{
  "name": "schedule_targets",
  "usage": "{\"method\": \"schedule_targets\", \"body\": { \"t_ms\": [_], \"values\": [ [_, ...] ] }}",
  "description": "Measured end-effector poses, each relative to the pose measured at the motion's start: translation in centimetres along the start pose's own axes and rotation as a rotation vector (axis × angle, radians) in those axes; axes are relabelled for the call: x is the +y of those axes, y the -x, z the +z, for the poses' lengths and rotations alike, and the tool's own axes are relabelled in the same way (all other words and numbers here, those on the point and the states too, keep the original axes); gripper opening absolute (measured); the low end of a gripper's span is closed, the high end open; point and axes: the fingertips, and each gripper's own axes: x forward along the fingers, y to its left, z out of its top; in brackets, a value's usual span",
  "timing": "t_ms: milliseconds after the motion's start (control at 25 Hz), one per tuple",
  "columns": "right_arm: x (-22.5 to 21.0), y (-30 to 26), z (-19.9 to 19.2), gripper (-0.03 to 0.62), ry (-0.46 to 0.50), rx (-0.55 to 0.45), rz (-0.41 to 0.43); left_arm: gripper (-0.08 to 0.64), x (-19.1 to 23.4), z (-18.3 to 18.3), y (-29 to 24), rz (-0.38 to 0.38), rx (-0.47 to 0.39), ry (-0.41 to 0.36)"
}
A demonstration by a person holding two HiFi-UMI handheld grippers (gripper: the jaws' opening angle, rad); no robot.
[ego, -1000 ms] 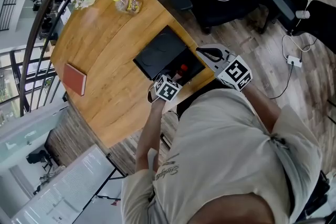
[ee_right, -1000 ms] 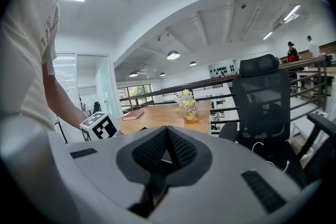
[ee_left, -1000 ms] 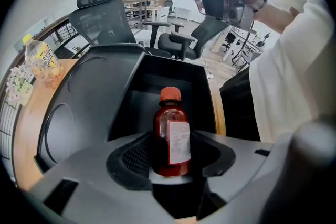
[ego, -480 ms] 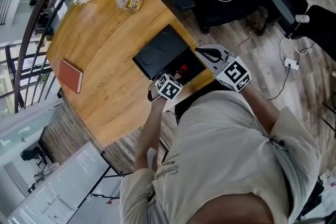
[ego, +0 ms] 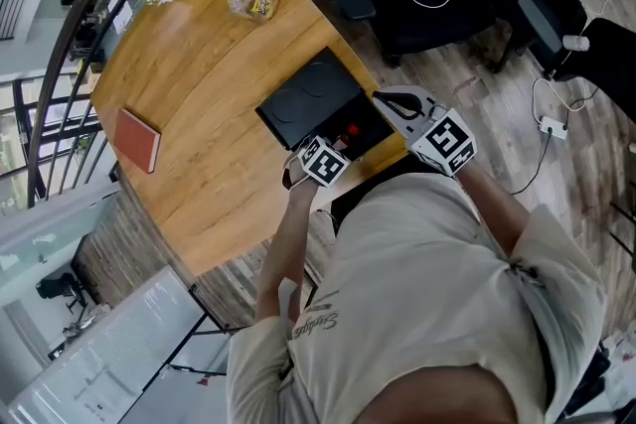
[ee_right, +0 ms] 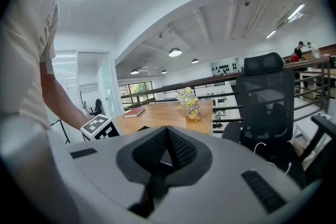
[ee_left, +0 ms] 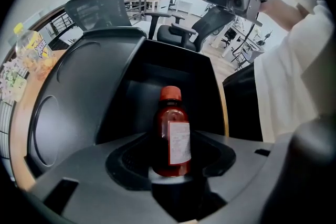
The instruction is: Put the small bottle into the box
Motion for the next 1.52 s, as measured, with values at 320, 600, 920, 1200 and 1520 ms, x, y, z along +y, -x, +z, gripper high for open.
{"method": "schedule_targets", "body": {
  "t_ms": [320,600,920,1200,1520],
  "values": [
    [0.4,0.2,-0.2,-0.006,-0.001,0.005,-0.007,0.241,-0.2,0.0,-0.1,0.011,-0.025,-0.022],
    [0.8,0.2,-0.1,-0.006,0.014,0.014,-0.034,0.242,-0.3,0.1,1.2,-0.016,-0.076,-0.003],
    [2.5,-0.5,1.2,-0.006,0.043,0.02,-0.056,0.242,-0.7,0.2,3.2,-0.036,-0.158,-0.004],
    [4.7,-1.3,2.0,-0.006,0.064,0.035,-0.051,0.242,-0.3,0.7,6.5,-0.01,-0.292,0.031],
    [7.1,-2.1,4.1,-0.006,0.117,0.041,-0.015,0.215,0.6,1.0,11.7,0.027,-0.547,0.168]
  ]
}}
